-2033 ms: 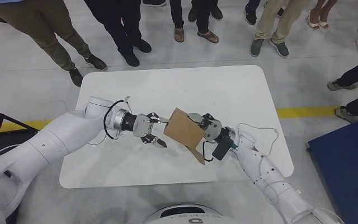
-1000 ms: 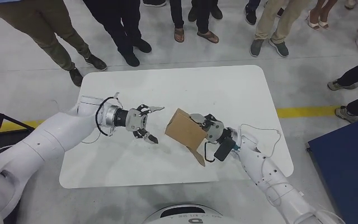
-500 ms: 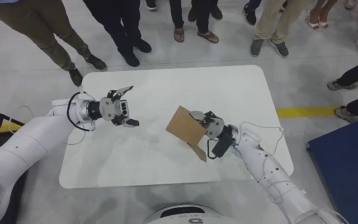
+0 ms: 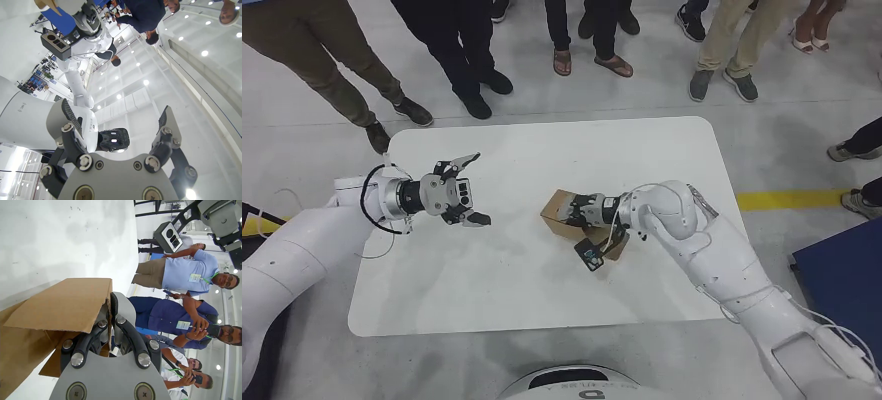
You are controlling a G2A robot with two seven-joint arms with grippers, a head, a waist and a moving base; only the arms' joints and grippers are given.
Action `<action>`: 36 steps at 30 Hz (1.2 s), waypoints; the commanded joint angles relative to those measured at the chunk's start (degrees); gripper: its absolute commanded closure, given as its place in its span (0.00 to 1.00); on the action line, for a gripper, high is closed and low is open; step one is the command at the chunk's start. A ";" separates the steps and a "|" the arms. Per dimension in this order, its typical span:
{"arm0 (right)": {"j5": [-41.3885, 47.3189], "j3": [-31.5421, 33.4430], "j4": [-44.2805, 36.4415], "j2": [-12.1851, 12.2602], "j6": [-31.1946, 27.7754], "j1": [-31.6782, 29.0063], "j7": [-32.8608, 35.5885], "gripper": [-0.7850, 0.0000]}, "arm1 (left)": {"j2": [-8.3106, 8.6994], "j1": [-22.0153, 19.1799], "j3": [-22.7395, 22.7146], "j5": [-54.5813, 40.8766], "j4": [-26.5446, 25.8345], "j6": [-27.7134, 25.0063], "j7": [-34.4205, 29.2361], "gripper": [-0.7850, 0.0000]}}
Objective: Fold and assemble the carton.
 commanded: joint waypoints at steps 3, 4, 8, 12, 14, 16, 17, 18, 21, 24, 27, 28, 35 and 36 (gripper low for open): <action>-0.04 -0.01 0.00 0.00 0.00 0.00 0.00 1.00 | 0.00 0.00 0.00 0.00 0.00 0.00 0.00 0.00; -0.04 -0.01 0.00 0.00 0.00 0.00 0.00 1.00 | 0.00 0.00 0.00 0.00 0.00 0.00 0.00 0.00; -11.92 -3.31 -2.31 0.78 -2.66 3.33 -2.99 1.00 | 0.00 0.00 0.00 0.00 0.00 0.00 0.00 0.00; -16.63 -5.70 -5.13 4.04 -5.34 10.54 -11.82 1.00 | 0.00 0.00 0.00 0.00 0.00 0.00 0.00 0.00; -16.63 -10.18 -5.50 6.62 -5.51 16.73 -13.44 1.00 | 0.00 0.00 0.00 0.00 0.00 0.00 0.00 0.00; -16.63 -17.15 -5.98 8.91 -5.08 23.84 -17.66 1.00 | 0.00 0.00 0.00 0.00 0.00 0.00 0.00 0.00; -16.63 -20.92 -5.81 9.80 -4.63 27.28 -19.78 1.00 | 0.00 0.00 0.00 0.00 0.00 0.00 0.00 0.00; -16.63 -25.92 -5.99 10.44 -3.43 31.23 -24.16 1.00 | 0.00 0.00 0.00 0.00 0.00 0.00 0.00 0.00; -16.63 -39.18 -4.30 10.86 -0.26 42.03 -29.73 1.00 | 0.00 0.00 0.00 0.00 0.00 0.00 0.00 0.00; -16.63 -41.65 -2.08 9.34 0.60 44.97 -33.82 1.00 | 0.00 0.00 0.00 0.00 0.00 0.00 0.00 0.00; -16.63 -41.65 -1.75 9.13 0.84 44.92 -34.05 1.00 | 0.00 0.00 0.00 0.00 0.00 0.00 0.00 0.00; -16.63 -41.65 -1.75 9.13 0.84 44.92 -34.05 1.00 | 0.00 0.00 0.00 0.00 0.00 0.00 0.00 0.00; -16.63 -41.65 -1.75 9.13 0.84 44.92 -34.05 1.00 | 0.00 0.00 0.00 0.00 0.00 0.00 0.00 0.00; -16.63 -41.65 -1.75 9.13 0.84 44.92 -34.05 1.00 | 0.00 0.00 0.00 0.00 0.00 0.00 0.00 0.00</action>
